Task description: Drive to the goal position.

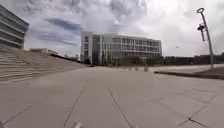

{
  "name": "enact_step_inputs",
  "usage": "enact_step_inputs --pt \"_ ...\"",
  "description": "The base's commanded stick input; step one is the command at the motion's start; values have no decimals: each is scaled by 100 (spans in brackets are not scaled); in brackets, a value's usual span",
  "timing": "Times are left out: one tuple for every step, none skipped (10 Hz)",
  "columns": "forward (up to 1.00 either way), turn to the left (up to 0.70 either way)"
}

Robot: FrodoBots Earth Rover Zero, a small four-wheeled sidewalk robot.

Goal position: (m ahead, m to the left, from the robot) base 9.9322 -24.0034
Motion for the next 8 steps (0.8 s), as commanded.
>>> enact_step_inputs --pt "100 0" --pt "100 0" --pt "100 0" --pt "100 0" --pt "100 0" --pt "100 0" --pt "100 0" --pt "100 0"
